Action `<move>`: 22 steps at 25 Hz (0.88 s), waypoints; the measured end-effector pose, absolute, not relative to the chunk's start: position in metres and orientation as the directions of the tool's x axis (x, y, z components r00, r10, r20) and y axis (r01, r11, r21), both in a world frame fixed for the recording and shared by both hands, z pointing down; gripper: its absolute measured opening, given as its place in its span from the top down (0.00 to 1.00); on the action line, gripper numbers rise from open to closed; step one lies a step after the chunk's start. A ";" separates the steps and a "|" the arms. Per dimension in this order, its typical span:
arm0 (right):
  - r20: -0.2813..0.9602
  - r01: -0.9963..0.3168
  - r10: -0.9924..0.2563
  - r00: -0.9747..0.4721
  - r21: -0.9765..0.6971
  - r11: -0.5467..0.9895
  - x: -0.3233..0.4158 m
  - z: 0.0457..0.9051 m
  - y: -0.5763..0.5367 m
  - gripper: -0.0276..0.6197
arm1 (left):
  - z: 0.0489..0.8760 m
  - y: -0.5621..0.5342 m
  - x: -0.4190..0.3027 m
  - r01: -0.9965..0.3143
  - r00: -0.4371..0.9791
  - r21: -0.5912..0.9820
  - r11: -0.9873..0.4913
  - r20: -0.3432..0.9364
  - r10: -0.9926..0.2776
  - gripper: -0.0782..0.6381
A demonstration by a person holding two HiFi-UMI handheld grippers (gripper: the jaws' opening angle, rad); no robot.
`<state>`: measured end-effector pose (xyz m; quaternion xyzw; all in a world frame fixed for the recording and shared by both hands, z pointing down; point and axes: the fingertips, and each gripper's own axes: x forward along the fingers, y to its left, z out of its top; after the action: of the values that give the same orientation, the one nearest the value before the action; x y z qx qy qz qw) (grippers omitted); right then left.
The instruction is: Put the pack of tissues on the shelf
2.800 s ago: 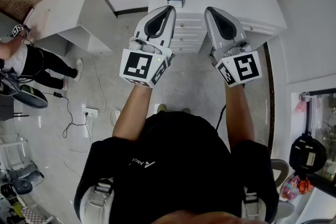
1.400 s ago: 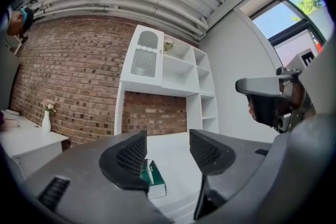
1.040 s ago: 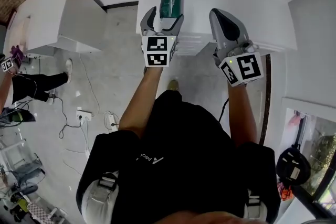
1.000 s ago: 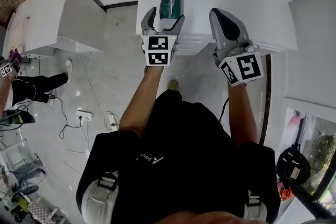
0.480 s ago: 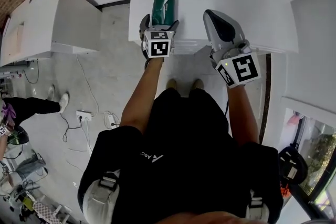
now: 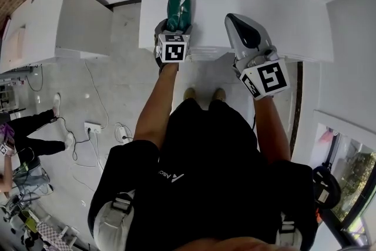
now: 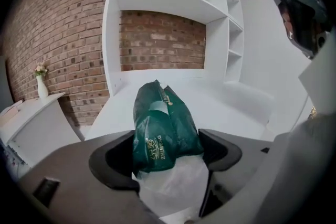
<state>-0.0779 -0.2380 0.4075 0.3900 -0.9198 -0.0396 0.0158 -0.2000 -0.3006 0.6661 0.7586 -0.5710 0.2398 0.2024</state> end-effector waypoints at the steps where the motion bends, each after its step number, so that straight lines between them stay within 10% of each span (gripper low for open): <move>1: -0.001 -0.717 -0.719 -0.695 0.083 0.692 -0.077 0.408 -0.239 0.95 | 0.665 -0.301 -0.201 -0.964 0.229 0.027 -0.265 0.591 -0.774 0.41; 22: -0.068 -0.763 -0.760 -0.647 0.047 0.645 -0.022 0.397 -0.237 0.95 | 0.514 -0.304 -0.143 -0.934 0.345 0.022 -0.356 0.310 -0.886 0.58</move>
<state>-0.0222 -0.2369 0.3975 0.4198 -0.9067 -0.0355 -0.0210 -0.1430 -0.3037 0.5140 0.8142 -0.5589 0.1229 0.0979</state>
